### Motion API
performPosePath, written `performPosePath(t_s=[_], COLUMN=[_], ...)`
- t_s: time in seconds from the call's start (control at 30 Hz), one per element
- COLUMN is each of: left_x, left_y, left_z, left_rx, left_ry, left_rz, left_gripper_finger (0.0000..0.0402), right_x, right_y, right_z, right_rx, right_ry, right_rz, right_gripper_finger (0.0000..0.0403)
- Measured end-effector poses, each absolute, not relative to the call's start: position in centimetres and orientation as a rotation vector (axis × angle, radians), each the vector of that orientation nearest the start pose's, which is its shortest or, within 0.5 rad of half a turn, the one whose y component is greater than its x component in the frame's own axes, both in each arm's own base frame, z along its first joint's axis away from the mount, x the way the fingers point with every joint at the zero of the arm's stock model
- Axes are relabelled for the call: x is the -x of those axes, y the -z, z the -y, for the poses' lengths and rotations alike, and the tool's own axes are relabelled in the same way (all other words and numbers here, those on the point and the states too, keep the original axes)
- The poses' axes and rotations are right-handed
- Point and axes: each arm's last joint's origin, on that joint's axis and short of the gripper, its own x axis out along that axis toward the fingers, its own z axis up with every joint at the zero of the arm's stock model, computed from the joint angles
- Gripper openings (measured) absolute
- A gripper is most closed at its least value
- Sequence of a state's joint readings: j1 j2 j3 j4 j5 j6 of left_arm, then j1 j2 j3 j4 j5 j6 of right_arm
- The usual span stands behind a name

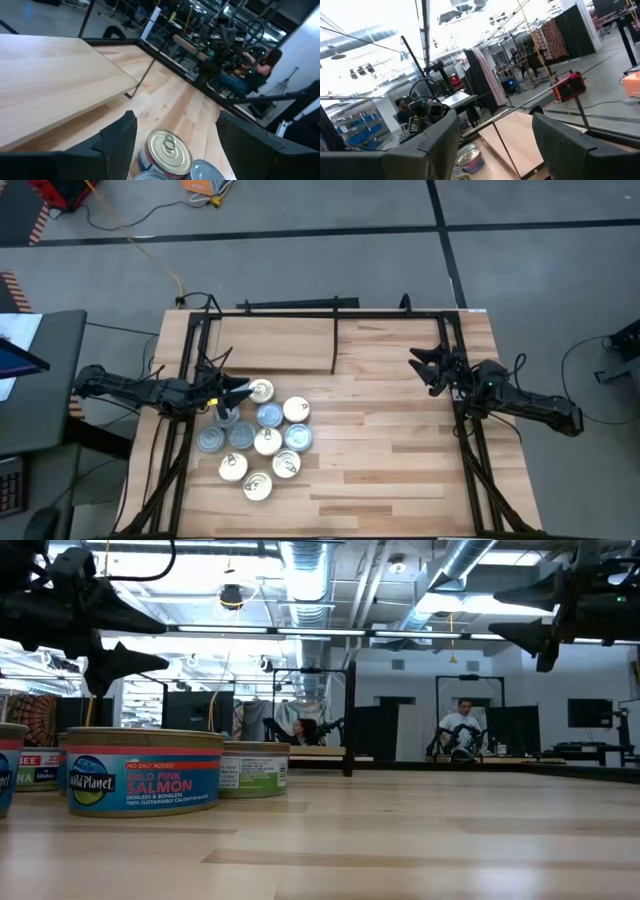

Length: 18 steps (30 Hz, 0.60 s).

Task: Stack canned seafood by type on shelf
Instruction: Put the blue pink tuna can on the shelf

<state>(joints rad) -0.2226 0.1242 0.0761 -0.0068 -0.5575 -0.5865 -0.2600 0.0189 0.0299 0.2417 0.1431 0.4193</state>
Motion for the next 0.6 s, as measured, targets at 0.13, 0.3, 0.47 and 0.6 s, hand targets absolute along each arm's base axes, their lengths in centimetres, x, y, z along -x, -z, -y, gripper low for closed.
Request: performPosePath(t_s=[0.13,0.3,0.47,0.6], left_x=[-9.9,-10.0,-10.0,-9.9], left_y=[-17.9,-18.0,-19.0,-20.0], left_z=[0.7,1.0,1.6,1.9], left_rx=[0.565,0.517,0.372,0.194], left_ry=[-0.334,-0.237,0.005,0.123], left_rz=[0.048,0.025,0.051,0.066], left_gripper_finger=[0.0264,0.0264,0.0263,0.0263], right_x=[-9.1,-9.1,-9.3,-9.8], right_y=[-19.1,-19.1,-19.4,-19.9], right_z=[2.7,2.7,2.6,2.6], right_rx=[-0.441,-0.493,-0.532,-0.52], right_ry=[0.326,0.312,0.258,0.236], right_rz=[0.324,0.331,0.313,0.266], right_gripper_finger=[0.0276,0.0276,0.0276,0.0276])
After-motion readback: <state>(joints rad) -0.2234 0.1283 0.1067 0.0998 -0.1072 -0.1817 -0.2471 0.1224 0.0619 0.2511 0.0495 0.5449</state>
